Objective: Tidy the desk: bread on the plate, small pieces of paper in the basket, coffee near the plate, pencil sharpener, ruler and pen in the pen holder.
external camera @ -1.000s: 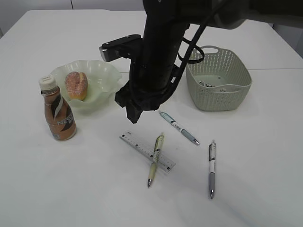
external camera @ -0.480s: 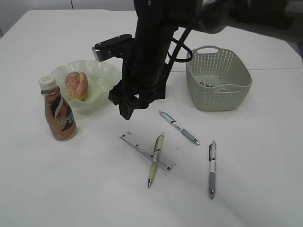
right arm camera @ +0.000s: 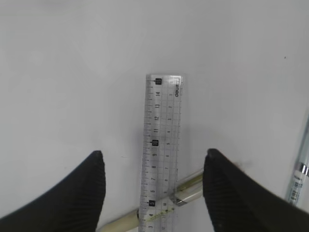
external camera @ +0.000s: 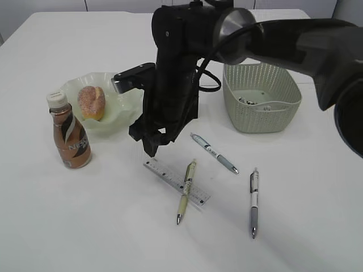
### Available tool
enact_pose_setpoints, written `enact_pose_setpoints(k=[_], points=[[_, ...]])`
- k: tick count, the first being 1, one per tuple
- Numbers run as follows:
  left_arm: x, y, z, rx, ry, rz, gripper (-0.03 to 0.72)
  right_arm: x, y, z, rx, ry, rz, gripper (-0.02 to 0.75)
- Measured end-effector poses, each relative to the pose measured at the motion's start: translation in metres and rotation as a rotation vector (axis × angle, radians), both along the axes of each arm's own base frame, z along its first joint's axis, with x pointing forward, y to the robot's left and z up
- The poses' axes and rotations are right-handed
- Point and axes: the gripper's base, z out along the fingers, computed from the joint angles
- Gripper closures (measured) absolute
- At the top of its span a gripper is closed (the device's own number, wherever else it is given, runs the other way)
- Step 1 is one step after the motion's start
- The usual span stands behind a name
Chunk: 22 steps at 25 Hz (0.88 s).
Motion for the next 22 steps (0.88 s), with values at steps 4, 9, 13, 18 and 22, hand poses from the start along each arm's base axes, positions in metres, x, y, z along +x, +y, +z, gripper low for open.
enact_pose_setpoints(k=[4, 9, 13, 18, 22], points=[[0.0, 0.0, 0.0, 0.0, 0.0, 0.0, 0.244, 0.001, 0.001, -0.013, -0.01, 0.024, -0.001, 0.238], [0.0, 0.0, 0.0, 0.0, 0.0, 0.0, 0.244, 0.002, 0.003, -0.026, -0.02, 0.05, -0.002, 0.238], [0.0, 0.0, 0.0, -0.002, 0.0, 0.0, 0.244, 0.002, 0.003, -0.028, -0.022, 0.054, -0.006, 0.238], [0.0, 0.0, 0.0, -0.002, 0.0, 0.0, 0.244, 0.002, 0.003, -0.028, -0.018, 0.056, -0.014, 0.238], [0.0, 0.0, 0.0, -0.003, 0.001, 0.0, 0.244, 0.002, 0.003, -0.028, -0.017, 0.059, -0.029, 0.238]])
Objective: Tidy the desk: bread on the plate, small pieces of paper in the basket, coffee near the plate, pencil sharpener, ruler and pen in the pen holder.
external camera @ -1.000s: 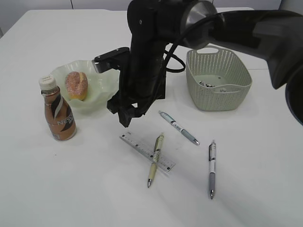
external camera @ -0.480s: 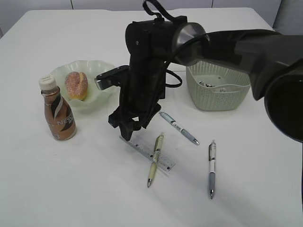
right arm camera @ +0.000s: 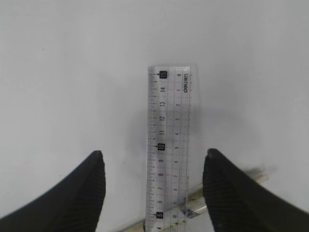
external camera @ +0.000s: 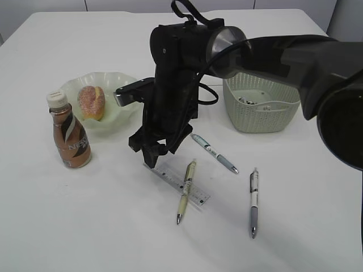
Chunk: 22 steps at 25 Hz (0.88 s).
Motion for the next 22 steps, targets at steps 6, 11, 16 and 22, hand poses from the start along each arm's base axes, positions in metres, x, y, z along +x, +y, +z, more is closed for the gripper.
enact_pose_setpoints(k=[6, 11, 16, 22], points=[[0.0, 0.0, 0.0, 0.0, 0.0, 0.0, 0.244, 0.0005, -0.0007, -0.0001, -0.008, -0.004, -0.007, 0.238], [0.0, -0.0002, 0.0, -0.002, 0.0, 0.0, 0.244, 0.0016, -0.0025, -0.0003, -0.027, -0.016, -0.009, 0.238], [0.0, -0.0002, 0.0, -0.002, 0.0, 0.0, 0.244, 0.0017, -0.0026, -0.0003, -0.028, -0.015, -0.019, 0.238], [0.0, -0.0002, 0.0, -0.002, 0.0, 0.0, 0.244, -0.0031, -0.003, -0.0092, -0.025, 0.028, -0.032, 0.238]])
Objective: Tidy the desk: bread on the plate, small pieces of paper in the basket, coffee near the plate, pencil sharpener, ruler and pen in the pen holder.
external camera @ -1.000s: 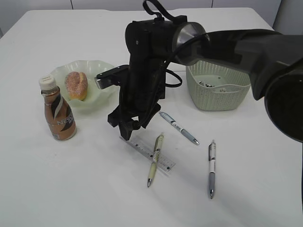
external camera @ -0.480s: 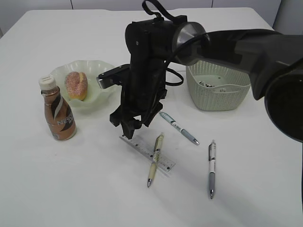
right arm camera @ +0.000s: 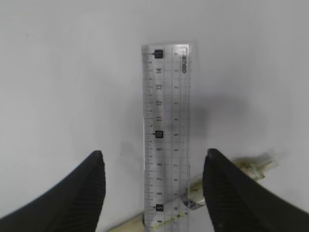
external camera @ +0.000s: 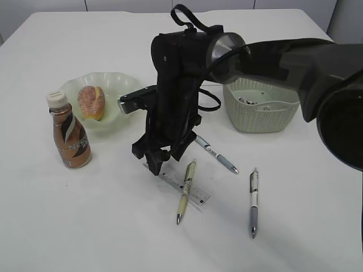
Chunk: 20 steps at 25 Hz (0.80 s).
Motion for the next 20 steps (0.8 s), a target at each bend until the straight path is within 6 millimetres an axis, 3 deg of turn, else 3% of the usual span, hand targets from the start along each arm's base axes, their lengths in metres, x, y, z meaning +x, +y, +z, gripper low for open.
enact_pose_setpoints(k=[7, 20], points=[[0.0, 0.0, 0.0, 0.0, 0.0, 0.0, 0.244, -0.001, -0.002, -0.005, -0.03, -0.002, 0.01, 0.238], [0.0, 0.0, 0.0, 0.0, 0.0, 0.0, 0.244, 0.0, -0.002, -0.032, -0.067, 0.037, 0.021, 0.238]])
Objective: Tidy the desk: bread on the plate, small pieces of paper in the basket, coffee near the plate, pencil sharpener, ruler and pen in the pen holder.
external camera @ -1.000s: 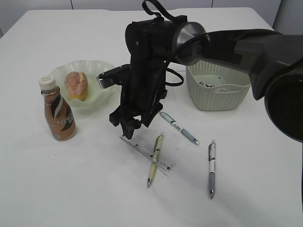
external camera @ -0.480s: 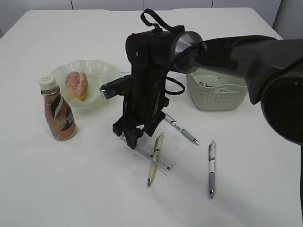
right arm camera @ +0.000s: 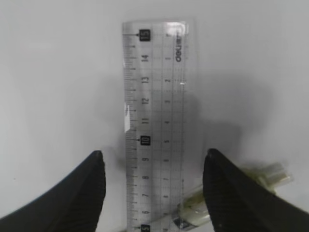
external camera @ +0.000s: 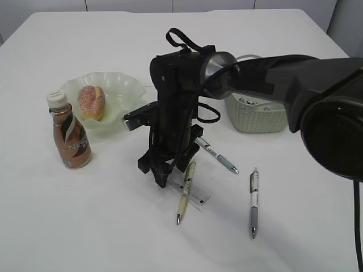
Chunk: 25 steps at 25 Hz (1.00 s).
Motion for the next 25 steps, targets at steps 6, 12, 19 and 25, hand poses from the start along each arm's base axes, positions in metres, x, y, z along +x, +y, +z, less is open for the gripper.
enact_pose_setpoints(k=[6, 12, 19, 25], points=[[0.0, 0.0, 0.0, 0.0, 0.0, 0.0, 0.244, 0.0, 0.0, -0.0023, -0.003, 0.003, 0.003, 0.238], [0.0, 0.0002, 0.0, 0.002, -0.001, 0.0, 0.244, 0.0001, -0.0002, -0.0052, -0.008, 0.007, 0.008, 0.238], [0.0, 0.0002, 0.0, 0.002, -0.001, 0.0, 0.244, 0.0001, -0.0002, -0.0053, -0.015, 0.002, 0.016, 0.238], [0.0, 0.0002, 0.0, 0.002, -0.001, 0.0, 0.244, 0.0016, -0.0025, -0.0054, -0.04, -0.015, 0.027, 0.366]])
